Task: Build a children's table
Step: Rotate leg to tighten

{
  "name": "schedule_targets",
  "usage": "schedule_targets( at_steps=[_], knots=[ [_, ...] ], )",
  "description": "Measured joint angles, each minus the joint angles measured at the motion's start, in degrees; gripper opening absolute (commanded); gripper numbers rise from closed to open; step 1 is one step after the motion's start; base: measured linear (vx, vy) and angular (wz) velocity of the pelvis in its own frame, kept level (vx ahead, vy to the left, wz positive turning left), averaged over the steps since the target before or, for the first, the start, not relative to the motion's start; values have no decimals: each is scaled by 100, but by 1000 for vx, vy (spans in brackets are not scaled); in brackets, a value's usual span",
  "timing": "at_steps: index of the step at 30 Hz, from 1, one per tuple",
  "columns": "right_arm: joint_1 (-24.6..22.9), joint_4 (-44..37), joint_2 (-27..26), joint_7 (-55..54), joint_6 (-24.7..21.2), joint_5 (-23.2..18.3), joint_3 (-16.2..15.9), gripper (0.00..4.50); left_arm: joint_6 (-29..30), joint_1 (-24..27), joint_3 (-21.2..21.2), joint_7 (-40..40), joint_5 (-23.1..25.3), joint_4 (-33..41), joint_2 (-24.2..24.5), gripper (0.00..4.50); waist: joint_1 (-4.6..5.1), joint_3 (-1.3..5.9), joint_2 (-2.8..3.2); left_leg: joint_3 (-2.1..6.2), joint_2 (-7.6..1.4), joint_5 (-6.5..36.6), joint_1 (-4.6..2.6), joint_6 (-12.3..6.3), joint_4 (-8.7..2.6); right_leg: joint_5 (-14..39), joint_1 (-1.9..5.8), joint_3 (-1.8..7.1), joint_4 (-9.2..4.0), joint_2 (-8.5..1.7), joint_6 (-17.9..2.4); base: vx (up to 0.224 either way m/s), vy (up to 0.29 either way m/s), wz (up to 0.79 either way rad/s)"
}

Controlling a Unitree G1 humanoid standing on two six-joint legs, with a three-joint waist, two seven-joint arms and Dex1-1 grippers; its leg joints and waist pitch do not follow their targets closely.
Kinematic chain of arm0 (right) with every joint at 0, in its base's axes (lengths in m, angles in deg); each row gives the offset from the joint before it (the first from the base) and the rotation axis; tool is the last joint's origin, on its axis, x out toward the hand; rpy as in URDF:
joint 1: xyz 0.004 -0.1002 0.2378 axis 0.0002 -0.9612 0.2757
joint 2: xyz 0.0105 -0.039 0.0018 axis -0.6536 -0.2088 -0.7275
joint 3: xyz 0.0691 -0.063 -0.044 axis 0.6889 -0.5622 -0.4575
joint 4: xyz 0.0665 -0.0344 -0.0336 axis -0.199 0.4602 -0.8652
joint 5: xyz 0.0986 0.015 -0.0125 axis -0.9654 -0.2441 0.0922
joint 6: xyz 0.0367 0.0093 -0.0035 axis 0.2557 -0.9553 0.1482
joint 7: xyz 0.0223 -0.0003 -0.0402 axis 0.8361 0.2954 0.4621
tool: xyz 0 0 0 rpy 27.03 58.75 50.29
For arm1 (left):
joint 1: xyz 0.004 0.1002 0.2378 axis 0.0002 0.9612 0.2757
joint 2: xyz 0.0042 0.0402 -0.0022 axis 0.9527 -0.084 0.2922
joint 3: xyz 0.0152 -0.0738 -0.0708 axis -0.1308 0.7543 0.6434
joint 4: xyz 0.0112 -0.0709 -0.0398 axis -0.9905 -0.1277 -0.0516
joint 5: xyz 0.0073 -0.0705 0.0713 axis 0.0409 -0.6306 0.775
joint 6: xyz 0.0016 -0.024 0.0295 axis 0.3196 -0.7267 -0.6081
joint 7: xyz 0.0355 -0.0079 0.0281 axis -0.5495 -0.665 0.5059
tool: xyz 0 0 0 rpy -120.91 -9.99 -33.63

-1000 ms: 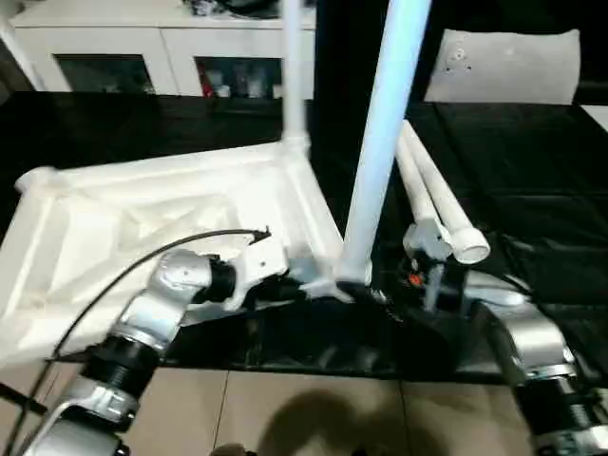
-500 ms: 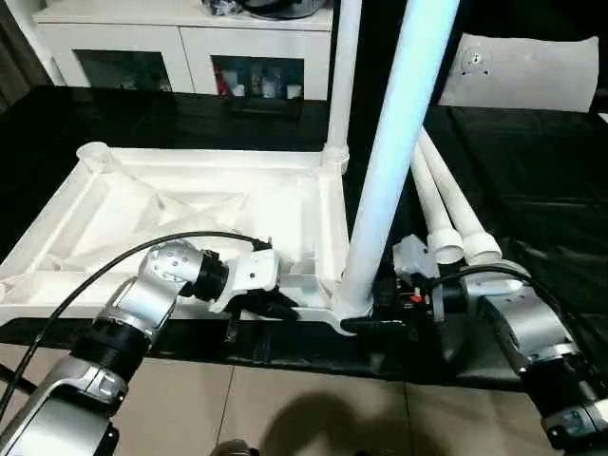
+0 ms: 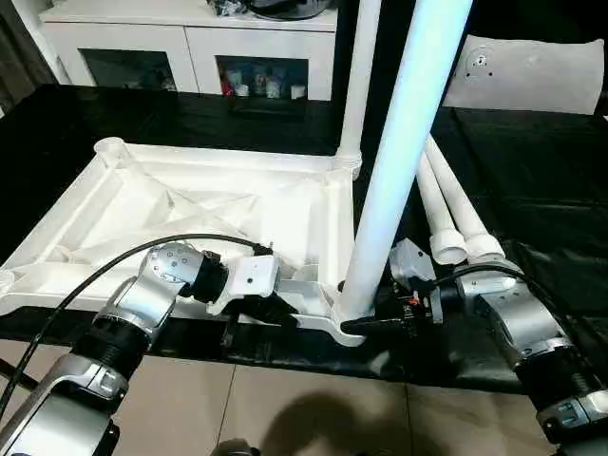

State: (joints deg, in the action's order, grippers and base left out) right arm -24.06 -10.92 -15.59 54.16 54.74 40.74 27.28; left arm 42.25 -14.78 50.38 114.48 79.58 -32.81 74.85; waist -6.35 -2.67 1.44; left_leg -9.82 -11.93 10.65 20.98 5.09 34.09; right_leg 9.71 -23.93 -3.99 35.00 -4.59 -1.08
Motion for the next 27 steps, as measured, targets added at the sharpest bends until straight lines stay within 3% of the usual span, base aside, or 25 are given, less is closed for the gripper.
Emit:
schedule_targets(
  at_steps=[6,12,17,24,25,27],
  knots=[
    [-228,-147,-230,-295,-345,-145,181,265,362,130,114,-133,-101,146,-50,0,15,1,-1,0,-4,0,0,1,0,0,3,1,2,3,0,0,0,0],
    [-419,-267,-1033,-2309,-959,-81,828,260,1521,248,503,-1396,119,426,-465,0,162,1,2,6,1,-9,-6,11,2,2,7,14,-1,3,9,0,0,0],
    [-43,33,-1509,-3716,-1315,205,1186,257,2336,253,689,-2519,218,582,-1072,0,312,3,6,9,3,-10,-10,12,-2,2,10,16,-2,4,11,0,0,0],
    [448,428,-2158,-5478,-1555,614,1506,257,3233,252,828,-3903,656,918,-1860,0,322,9,16,6,4,-8,-3,11,-14,4,8,15,-9,5,14,0,0,0],
    [446,431,-2191,-5559,-1535,630,1531,313,3289,252,814,-3969,686,951,-1900,0,315,9,16,6,4,-8,-2,11,-15,4,8,15,-11,5,13,0,0,0],
    [419,410,-2240,-5598,-1516,639,1563,334,3342,252,785,-4109,707,978,-1928,0,312,10,15,7,4,-8,-2,11,-16,3,8,13,-12,5,13,0,0,0]
  ],
)
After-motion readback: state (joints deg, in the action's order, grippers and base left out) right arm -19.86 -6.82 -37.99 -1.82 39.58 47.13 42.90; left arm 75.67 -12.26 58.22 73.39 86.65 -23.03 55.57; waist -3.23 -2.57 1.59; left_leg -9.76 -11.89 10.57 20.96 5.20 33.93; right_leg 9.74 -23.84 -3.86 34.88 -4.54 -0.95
